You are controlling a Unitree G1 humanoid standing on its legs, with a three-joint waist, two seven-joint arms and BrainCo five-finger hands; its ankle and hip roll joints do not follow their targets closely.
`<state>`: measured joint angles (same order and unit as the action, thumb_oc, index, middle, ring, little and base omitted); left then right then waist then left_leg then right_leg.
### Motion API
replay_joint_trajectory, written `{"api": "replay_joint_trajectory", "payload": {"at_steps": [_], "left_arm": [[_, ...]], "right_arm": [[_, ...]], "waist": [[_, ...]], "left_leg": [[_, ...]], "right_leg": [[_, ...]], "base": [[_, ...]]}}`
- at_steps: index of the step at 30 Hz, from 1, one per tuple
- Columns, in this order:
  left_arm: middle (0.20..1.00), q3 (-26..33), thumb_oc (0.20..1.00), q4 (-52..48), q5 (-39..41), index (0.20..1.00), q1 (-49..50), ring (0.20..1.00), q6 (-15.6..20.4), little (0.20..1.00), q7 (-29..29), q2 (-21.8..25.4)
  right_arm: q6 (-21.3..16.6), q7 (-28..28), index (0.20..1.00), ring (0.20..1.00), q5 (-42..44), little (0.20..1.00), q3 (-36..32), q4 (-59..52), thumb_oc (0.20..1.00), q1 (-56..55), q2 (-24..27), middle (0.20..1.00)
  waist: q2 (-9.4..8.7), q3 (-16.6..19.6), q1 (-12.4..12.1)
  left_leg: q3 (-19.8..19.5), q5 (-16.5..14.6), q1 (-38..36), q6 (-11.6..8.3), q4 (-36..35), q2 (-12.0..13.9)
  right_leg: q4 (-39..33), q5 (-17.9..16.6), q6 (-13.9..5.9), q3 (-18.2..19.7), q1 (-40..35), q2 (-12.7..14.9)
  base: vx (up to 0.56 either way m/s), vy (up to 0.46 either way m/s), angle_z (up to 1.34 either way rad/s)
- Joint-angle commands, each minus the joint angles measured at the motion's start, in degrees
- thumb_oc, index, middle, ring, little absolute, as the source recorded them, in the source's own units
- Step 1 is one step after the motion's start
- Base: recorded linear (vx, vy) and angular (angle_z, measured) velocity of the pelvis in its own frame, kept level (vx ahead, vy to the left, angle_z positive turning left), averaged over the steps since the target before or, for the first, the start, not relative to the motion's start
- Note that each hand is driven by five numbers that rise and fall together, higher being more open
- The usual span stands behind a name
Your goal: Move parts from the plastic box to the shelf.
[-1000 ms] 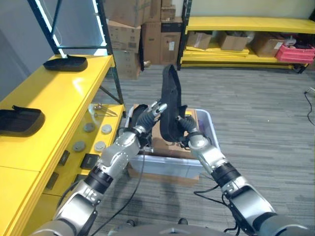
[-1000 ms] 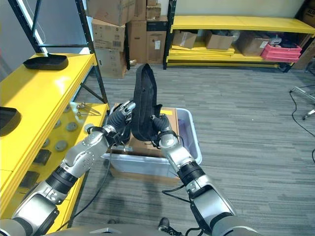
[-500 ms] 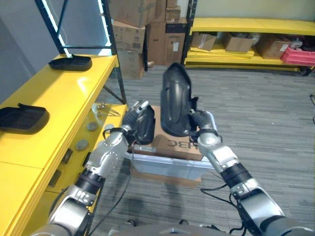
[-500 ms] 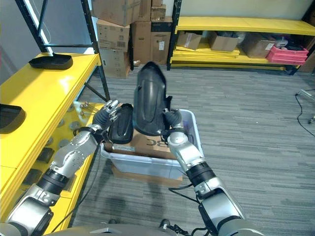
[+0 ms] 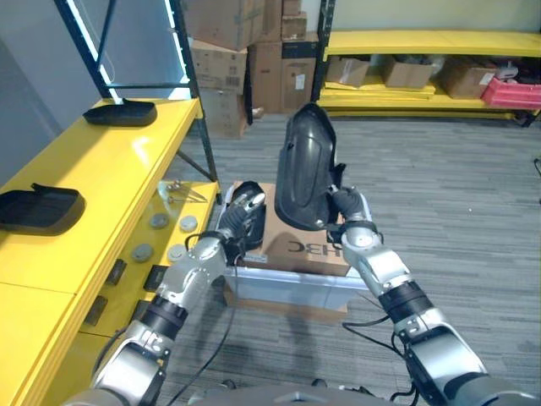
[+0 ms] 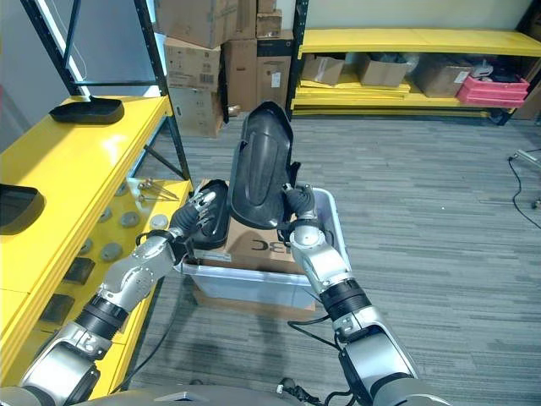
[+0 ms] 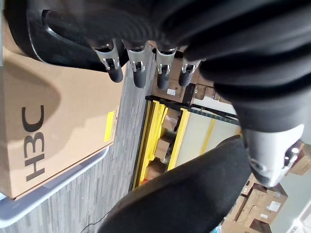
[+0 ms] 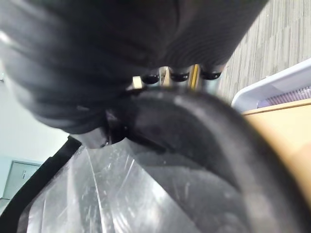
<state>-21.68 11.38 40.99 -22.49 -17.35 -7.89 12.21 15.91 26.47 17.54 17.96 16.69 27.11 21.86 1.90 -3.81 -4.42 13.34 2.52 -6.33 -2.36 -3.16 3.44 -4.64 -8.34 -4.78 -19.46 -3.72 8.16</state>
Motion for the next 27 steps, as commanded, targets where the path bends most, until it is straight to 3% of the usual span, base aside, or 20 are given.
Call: {"api": "replay_joint_trajectory", "payload": {"at_steps": [1,24,25,26,27], "left_arm": [[1.000,-3.2,1.000,0.7,1.6,1.000,-6.1,1.000,3.6,1.000,0.7,-1.4],[1.000,-6.4,1.000,-0.3,1.4,1.000,-6.6,1.000,4.0,1.000,3.3,-2.3],[0.511,-7.0,0.511,-0.4,0.7,0.511,-6.5,0.511,4.6,0.511,3.6,-2.4],[0.351,-7.2,0.351,-0.7,0.5,0.351,-6.5,0.351,4.7,0.351,3.3,-2.4],[0.250,-7.3,0.250,-0.9,0.1,0.250,-6.4,0.250,4.3,0.250,2.6,-2.3]], "right_arm": [[-6.5,-1.1,0.200,0.200,-2.7,0.200,0.4,-1.6,0.200,4.8,-0.7,0.200],[-3.4,-7.3,0.200,0.200,-7.0,0.200,6.7,0.1,0.200,5.0,-3.7,0.200],[-3.0,-7.1,0.200,0.200,-7.0,0.200,7.1,-0.2,0.200,4.9,-4.0,0.200],[-3.0,-7.0,0.200,0.200,-7.0,0.200,7.2,-0.2,0.200,4.9,-4.1,0.200],[-2.9,-6.8,0.200,0.200,-7.0,0.200,7.3,-0.2,0.200,4.9,-4.1,0.200]], "waist": [[-1.53,2.5,-1.4],[-1.73,2.4,-1.9],[-1.72,2.4,-1.8],[-1.70,2.3,-1.8],[-1.68,2.3,-1.8]], "left_leg": [[-2.2,-1.6,3.4,-1.49,1.8,1.8],[-2.4,-1.9,3.7,-1.52,2.1,1.7],[-2.4,-1.9,3.7,-1.50,2.1,1.7],[-2.4,-1.9,3.7,-1.52,2.1,1.7],[-2.4,-1.9,3.7,-1.53,2.0,1.7]], "right_leg": [[3.7,6.9,-5.84,-0.6,-2.0,4.0],[3.9,7.0,-5.91,-0.5,-1.7,4.1],[4.0,7.0,-5.91,-0.5,-1.7,4.1],[3.9,7.0,-5.92,-0.6,-1.7,4.1],[3.9,7.0,-5.93,-0.6,-1.7,4.1]], "base": [[0.00,0.000,0.00],[0.00,0.000,0.00],[0.00,0.000,0.00],[0.00,0.000,0.00],[0.00,0.000,0.00]]}}
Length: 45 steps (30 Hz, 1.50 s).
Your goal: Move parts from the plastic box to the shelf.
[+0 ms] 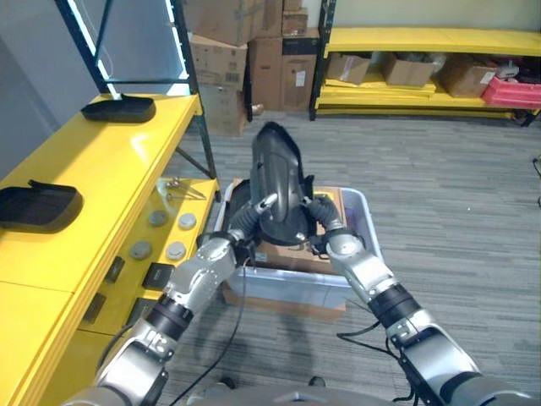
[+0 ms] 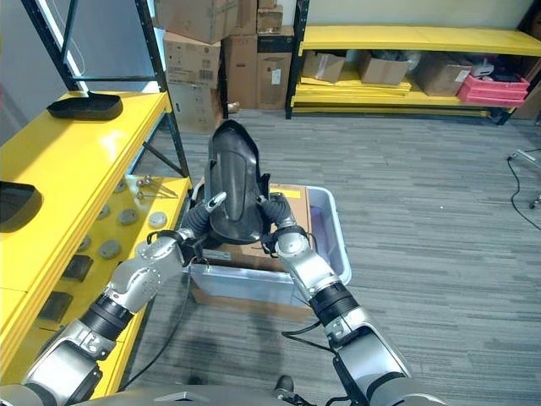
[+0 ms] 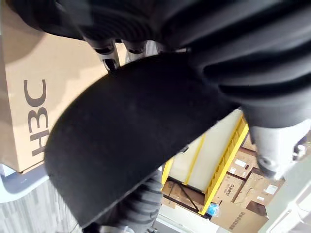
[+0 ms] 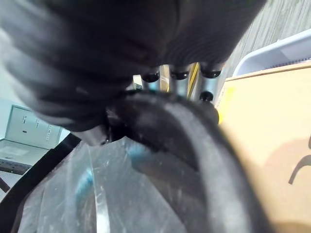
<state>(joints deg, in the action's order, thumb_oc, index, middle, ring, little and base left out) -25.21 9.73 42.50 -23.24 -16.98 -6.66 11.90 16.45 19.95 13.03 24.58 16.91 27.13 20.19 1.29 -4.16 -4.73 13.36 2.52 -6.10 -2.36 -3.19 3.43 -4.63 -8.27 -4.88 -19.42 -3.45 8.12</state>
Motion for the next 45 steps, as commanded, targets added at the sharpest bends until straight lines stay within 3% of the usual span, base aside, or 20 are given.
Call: {"api": "replay_joint_trajectory", "payload": {"at_steps": [1,15,16,37,40,45], "left_arm": [[0.200,-4.0,0.200,0.6,-1.3,0.200,-5.8,0.200,3.6,0.200,0.8,-1.9],[0.200,-4.2,0.200,0.0,-2.5,0.200,-5.5,0.200,4.1,0.200,2.0,-0.7],[0.200,-4.1,0.200,0.1,-2.3,0.200,-5.4,0.200,4.8,0.200,2.0,-0.7],[0.200,-2.0,0.200,-2.0,-3.0,0.200,-5.3,0.200,7.4,0.200,-2.1,-0.2],[0.200,0.3,0.200,-2.9,-4.3,0.200,-4.2,0.200,8.6,0.200,-3.1,1.8],[0.200,8.5,0.200,-4.8,-6.2,0.200,1.0,0.200,11.7,0.200,-1.6,8.0]], "right_arm": [[-3.5,-0.2,0.200,0.200,-2.5,0.200,0.8,-0.2,0.200,4.9,-2.4,0.200],[-3.4,0.8,0.200,0.200,-1.5,0.200,1.5,-0.6,0.200,5.2,-1.2,0.200],[-3.1,0.9,1.000,1.000,-0.7,1.000,1.2,-0.6,1.000,5.1,-1.3,1.000],[-4.8,11.0,1.000,1.000,1.0,1.000,-1.9,-2.0,1.000,4.2,-2.3,1.000],[-5.6,13.5,1.000,1.000,1.3,1.000,-4.2,-4.2,1.000,2.9,-0.2,1.000],[-10.3,16.1,1.000,1.000,2.7,1.000,-13.1,-8.8,1.000,-5.3,5.9,1.000]], "waist": [[-1.05,2.6,-1.5],[-0.89,2.5,-1.6],[-0.89,2.5,-1.6],[-0.63,2.5,-1.5],[-0.54,2.4,-1.4],[-0.36,2.5,-1.0]], "left_leg": [[-2.4,-1.8,3.4,-1.56,2.1,1.7],[-2.6,-1.7,3.2,-1.69,2.1,1.9],[-2.6,-1.7,3.2,-1.70,2.1,1.8],[-2.3,-1.5,3.0,-1.72,1.8,1.9],[-2.3,-1.4,2.9,-1.77,1.7,2.0],[-1.8,-1.4,2.7,-1.57,1.5,1.9]], "right_leg": [[3.9,7.0,-5.83,-0.6,-2.0,4.1],[4.2,7.1,-5.81,-0.6,-2.2,4.1],[4.3,7.1,-5.81,-0.6,-2.2,4.1],[4.0,7.0,-5.79,-0.8,-2.5,4.2],[4.0,7.1,-5.80,-0.7,-2.5,4.1],[3.9,7.1,-5.92,-0.5,-2.5,4.1]], "base": [[0.00,0.000,0.00],[0.00,0.000,0.00],[0.00,0.000,0.00],[0.00,0.000,0.00],[0.00,0.000,0.00],[0.00,0.010,-0.01]]}}
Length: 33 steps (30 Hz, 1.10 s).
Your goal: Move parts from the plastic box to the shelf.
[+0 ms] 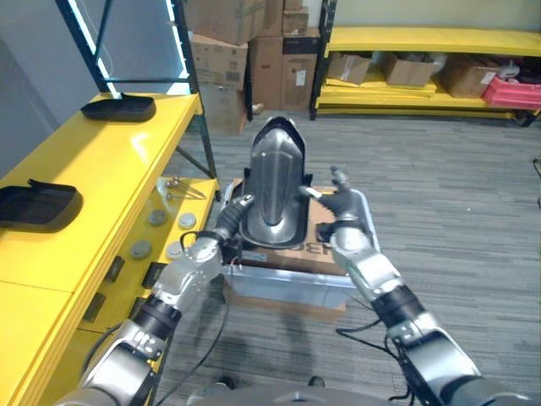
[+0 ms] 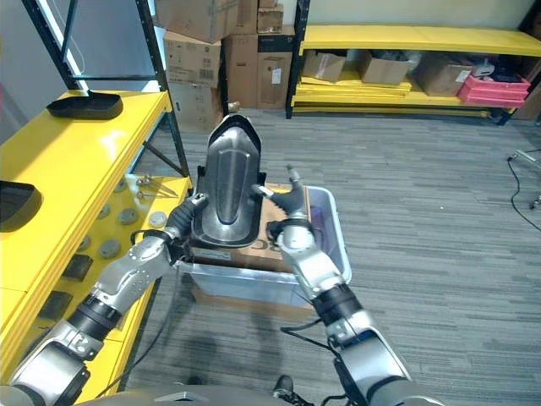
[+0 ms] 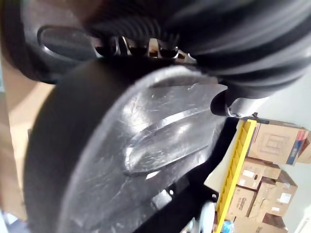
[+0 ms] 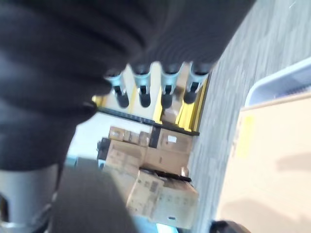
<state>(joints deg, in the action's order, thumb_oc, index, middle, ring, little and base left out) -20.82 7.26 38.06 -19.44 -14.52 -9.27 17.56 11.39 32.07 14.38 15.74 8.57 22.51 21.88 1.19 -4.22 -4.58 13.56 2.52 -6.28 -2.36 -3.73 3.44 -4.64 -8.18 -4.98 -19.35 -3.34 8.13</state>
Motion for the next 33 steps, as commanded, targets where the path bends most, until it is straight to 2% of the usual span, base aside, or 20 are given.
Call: {"api": "replay_joint_trajectory", "payload": {"at_steps": [1,4,5,7,10,13,19,22,23,25,27,30,31,32,33], "left_arm": [[0.200,5.6,0.200,-2.5,-2.6,0.200,-1.7,0.200,10.1,0.200,1.2,3.3],[0.200,13.2,0.200,-3.2,-4.2,0.200,3.8,0.200,13.1,0.200,3.3,7.3],[0.200,13.5,0.200,-3.3,-4.2,0.200,4.1,0.200,13.1,0.200,3.4,7.4],[0.200,18.3,0.200,-3.3,-4.0,0.200,7.7,0.200,15.0,0.200,4.2,8.9],[0.200,22.5,0.200,-3.2,-3.8,0.200,10.4,0.200,17.2,0.200,4.5,10.2],[0.200,24.1,0.200,-3.4,-2.7,0.200,11.4,0.200,18.2,0.200,4.6,10.4],[0.200,26.5,0.200,-6.6,-5.5,0.200,14.4,0.200,20.8,0.200,2.9,9.6],[0.200,27.6,0.200,-8.5,-7.9,0.200,15.5,0.200,22.3,0.200,2.1,9.6],[0.200,27.8,0.200,-8.8,-8.0,0.200,15.7,0.200,22.6,0.200,1.8,9.8],[0.200,27.8,0.200,-8.8,-8.4,0.200,15.9,0.200,24.0,0.200,0.9,9.8],[0.200,28.4,0.200,-9.4,-8.1,0.200,15.9,0.200,23.8,0.200,0.1,9.6],[0.200,30.5,0.200,-10.7,-8.8,0.200,17.9,0.200,23.6,0.200,-3.4,9.0],[0.200,31.2,0.200,-10.9,-8.9,0.200,18.6,0.200,23.9,0.200,-3.7,8.7],[0.200,32.9,0.200,-11.6,-8.8,0.200,21.1,0.200,24.7,0.200,-4.9,8.3],[0.200,33.2,0.200,-11.7,-8.8,0.200,21.5,0.200,24.8,0.200,-5.2,8.3]], "right_arm": [[-5.9,4.4,1.000,1.000,0.9,1.000,-6.0,-0.7,1.000,-2.3,4.8,1.000],[-9.3,4.3,1.000,1.000,-1.5,1.000,-14.4,0.8,1.000,-11.1,6.8,1.000],[-9.5,4.2,1.000,1.000,-1.7,1.000,-14.7,0.8,1.000,-11.6,6.8,1.000],[-9.8,4.5,1.000,1.000,-1.7,1.000,-19.4,3.7,1.000,-16.4,6.8,1.000],[-11.5,4.5,1.000,1.000,-1.0,1.000,-24.5,9.1,1.000,-20.3,6.4,1.000],[-11.7,3.8,1.000,1.000,0.5,1.000,-25.6,11.5,1.000,-21.5,5.6,1.000],[-10.4,3.4,1.000,1.000,1.9,1.000,-23.5,17.6,1.000,-23.6,1.0,1.000],[-11.3,0.9,1.000,1.000,3.2,1.000,-21.4,24.6,1.000,-25.5,-1.1,1.000],[-10.3,-0.7,1.000,1.000,3.9,1.000,-20.9,26.0,1.000,-25.9,-1.4,1.000],[-10.9,-3.8,1.000,1.000,3.1,1.000,-19.4,30.5,1.000,-27.8,-2.7,1.000],[-10.5,-5.5,1.000,1.000,2.2,1.000,-17.9,33.4,1.000,-28.8,-3.5,1.000],[-7.1,-9.4,1.000,1.000,-3.0,1.000,-14.0,35.7,1.000,-29.2,-4.0,1.000],[-7.1,-9.3,1.000,1.000,-2.9,1.000,-12.9,36.2,1.000,-29.3,-3.9,1.000],[-5.8,-10.4,1.000,1.000,-4.6,1.000,-10.7,36.6,1.000,-30.1,-3.8,1.000],[-5.5,-10.5,1.000,1.000,-5.1,1.000,-10.3,36.7,1.000,-30.3,-3.8,1.000]], "waist": [[-0.26,2.7,-1.0],[-0.23,3.1,-0.5],[-0.25,3.2,-0.5],[-0.24,3.3,0.1],[-0.40,3.2,0.4],[-0.46,3.3,0.2],[-0.41,3.2,-1.3],[-0.20,2.9,-2.2],[-0.16,2.7,-2.1],[0.09,2.1,-1.6],[0.23,2.0,-1.6],[0.18,1.3,-3.4],[0.14,1.0,-4.1],[0.02,0.1,-5.3],[0.01,0.0,-5.5]], "left_leg": [[-1.9,-1.5,2.9,-1.54,2.0,1.9],[-1.2,-1.4,2.9,-1.40,1.6,2.0],[-1.1,-1.4,2.9,-1.40,1.6,2.0],[-0.4,-1.2,2.8,-1.28,1.3,1.9],[-0.2,-1.0,3.1,-1.30,0.8,1.7],[-0.4,-0.9,3.3,-1.24,0.3,1.4],[-2.2,-0.5,4.5,-0.76,-0.9,0.1],[-5.1,-0.2,5.8,-0.19,-1.3,-0.7],[-5.8,-0.2,5.9,-0.10,-1.3,-0.8],[-8.5,0.2,6.2,-0.08,-1.3,-1.0],[-11.1,0.9,7.1,-0.49,-1.3,-1.1],[-14.1,2.3,9.1,-1.51,-1.0,-0.7],[-14.7,2.6,9.7,-1.80,-0.9,-0.7],[-15.5,3.5,11.5,-2.54,-0.5,-0.4],[-15.5,3.7,11.8,-2.68,-0.4,-0.3]], "right_leg": [[3.9,7.1,-5.84,-0.5,-2.6,4.1],[3.7,7.1,-5.99,-0.3,-2.4,4.1],[3.7,7.1,-6.00,-0.3,-2.3,4.0],[3.6,6.9,-6.00,0.1,-2.1,4.0],[3.4,6.7,-6.09,0.2,-1.7,4.1],[3.3,6.6,-6.24,0.2,-1.6,4.2],[3.6,6.5,-6.65,-0.1,-1.0,4.7],[5.5,7.8,-6.35,1.0,-0.3,4.2],[6.0,8.2,-6.18,1.4,-0.1,3.9],[6.8,9.4,-4.83,3.8,0.3,1.6],[7.0,10.1,-3.69,5.2,0.6,-0.2],[6.7,10.5,-2.54,5.3,0.7,-1.7],[6.6,10.5,-2.37,5.2,0.6,-1.9],[6.3,10.6,-2.07,4.0,0.5,-2.2],[6.2,10.6,-2.04,3.6,0.4,-2.2]], "base": [[-0.01,0.022,-0.07],[-0.02,0.026,-0.05],[-0.02,0.022,-0.05],[-0.02,0.029,-0.10],[-0.04,0.016,-0.10],[-0.03,0.010,-0.13],[-0.05,0.013,0.00],[-0.06,-0.007,0.08],[-0.07,-0.032,0.33],[-0.05,-0.041,0.52],[-0.04,-0.042,0.87],[-0.07,-0.037,1.28],[-0.12,-0.030,0.69],[-0.10,-0.022,0.54],[-0.12,-0.006,0.68]]}}
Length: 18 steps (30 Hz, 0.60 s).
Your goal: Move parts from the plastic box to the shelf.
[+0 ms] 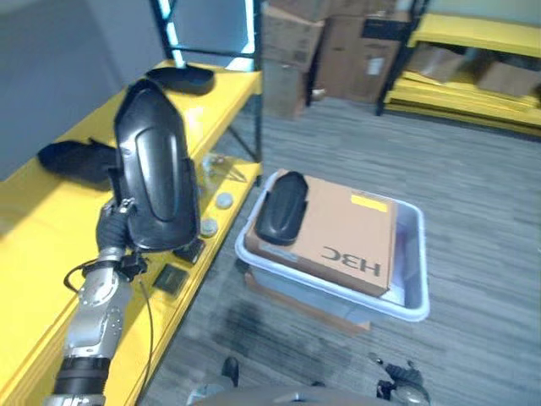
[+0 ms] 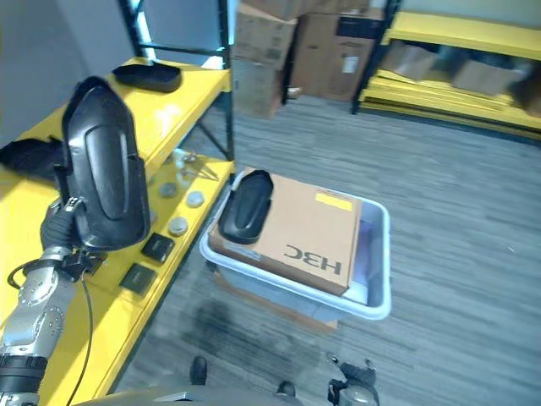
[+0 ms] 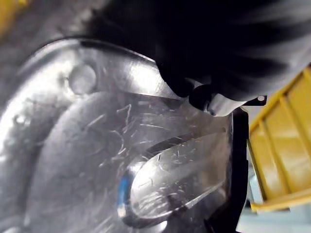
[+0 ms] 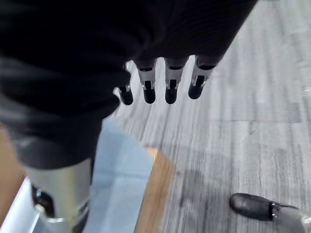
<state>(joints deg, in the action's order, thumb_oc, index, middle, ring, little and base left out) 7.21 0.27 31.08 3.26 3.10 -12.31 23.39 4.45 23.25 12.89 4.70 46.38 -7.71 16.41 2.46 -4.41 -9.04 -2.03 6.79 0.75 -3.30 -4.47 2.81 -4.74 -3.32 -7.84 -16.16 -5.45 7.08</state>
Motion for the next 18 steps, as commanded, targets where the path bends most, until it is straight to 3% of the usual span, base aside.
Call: {"api": "replay_joint_trajectory", "payload": {"at_steps": [1,3,4,6,7,8,12,15,18], "left_arm": [[0.200,6.3,0.200,-4.5,-1.9,0.200,-0.1,0.200,8.1,0.200,-2.6,2.2],[0.200,7.9,0.200,-3.8,-0.7,0.200,1.1,0.200,8.9,0.200,-0.8,1.9],[0.200,8.7,0.200,-3.2,-0.5,0.200,1.2,0.200,9.4,0.200,-0.3,2.0],[0.200,8.8,0.200,-2.7,-0.1,0.200,1.1,0.200,9.9,0.200,0.8,2.0],[0.200,8.4,0.200,-2.0,0.1,0.200,0.8,0.200,10.6,0.200,0.4,2.4],[0.200,8.3,0.200,-1.8,0.1,0.200,0.5,0.200,10.7,0.200,0.0,2.5],[0.200,8.8,0.200,-2.4,-1.4,0.200,0.8,0.200,10.5,0.200,-0.8,3.1],[0.200,10.5,0.200,-3.7,-1.6,0.200,2.0,0.200,9.1,0.200,-0.7,2.8],[0.200,11.3,0.200,-3.2,-1.0,0.200,2.3,0.200,9.4,0.200,0.2,3.2]], "right_arm": [[2.6,-2.3,1.000,1.000,-5.0,1.000,1.8,-0.7,1.000,-0.5,1.6,1.000],[4.6,-3.1,1.000,1.000,-5.2,1.000,2.6,0.8,1.000,-2.3,1.5,1.000],[6.7,-4.3,1.000,1.000,-5.3,1.000,2.6,3.6,1.000,-3.6,1.2,1.000],[7.2,-4.4,1.000,1.000,-4.3,1.000,3.1,7.0,1.000,-4.4,0.6,1.000],[8.4,-6.7,1.000,1.000,-5.1,1.000,3.8,12.7,1.000,-4.6,-0.3,1.000],[8.0,-7.8,1.000,1.000,-6.4,1.000,4.3,15.4,1.000,-4.6,-0.7,1.000],[8.1,-11.4,1.000,1.000,-9.7,1.000,6.2,22.9,1.000,-3.0,-1.5,1.000],[8.4,-12.6,1.000,1.000,-11.0,1.000,6.7,25.4,1.000,-2.1,-1.7,1.000],[8.0,-13.3,1.000,1.000,-10.7,1.000,6.6,26.0,1.000,-0.8,-2.0,1.000]], "waist": [[-1.22,-0.4,-1.7],[-0.98,-1.3,-1.5],[-0.56,-1.9,-0.9],[-0.40,-2.0,-0.3],[0.04,-2.1,0.1],[0.23,-2.1,-0.1],[0.17,-2.0,-1.8],[-0.20,-1.4,-3.8],[-0.86,-0.1,-5.7]], "left_leg": [[0.9,-0.2,5.8,-2.09,0.6,0.6],[5.8,1.1,7.4,-3.06,0.9,2.1],[11.5,2.3,8.2,-3.60,1.1,3.9],[16.3,2.5,7.8,-4.43,0.6,5.3],[21.6,3.7,7.8,-4.48,0.6,6.6],[23.4,4.0,7.8,-4.48,0.6,6.8],[24.4,3.5,7.9,-3.79,0.9,5.5],[23.1,1.3,8.2,-2.44,2.3,3.5],[21.4,-2.3,7.9,0.29,3.9,0.3]], "right_leg": [[6.2,5.9,0.84,-0.9,2.3,-0.9],[6.0,6.2,0.59,-4.8,1.1,-0.2],[6.4,6.3,0.26,-8.9,0.5,0.4],[7.4,7.3,-0.12,-11.6,-0.4,1.0],[8.4,7.3,-0.07,-14.9,-0.7,1.3],[8.6,7.3,-0.03,-16.0,-0.9,1.4],[9.0,7.9,0.21,-17.8,-2.2,1.2],[9.3,9.1,0.44,-17.9,-3.4,1.3],[10.9,11.1,-0.26,-17.2,-4.8,2.5]], "base": [[-0.08,0.026,0.70],[-0.10,0.069,0.95],[-0.04,0.076,1.61],[0.00,0.070,2.04],[0.00,0.110,1.98],[0.03,0.128,1.93],[0.14,0.103,1.45],[0.28,0.152,0.24],[0.26,0.139,0.14]]}}
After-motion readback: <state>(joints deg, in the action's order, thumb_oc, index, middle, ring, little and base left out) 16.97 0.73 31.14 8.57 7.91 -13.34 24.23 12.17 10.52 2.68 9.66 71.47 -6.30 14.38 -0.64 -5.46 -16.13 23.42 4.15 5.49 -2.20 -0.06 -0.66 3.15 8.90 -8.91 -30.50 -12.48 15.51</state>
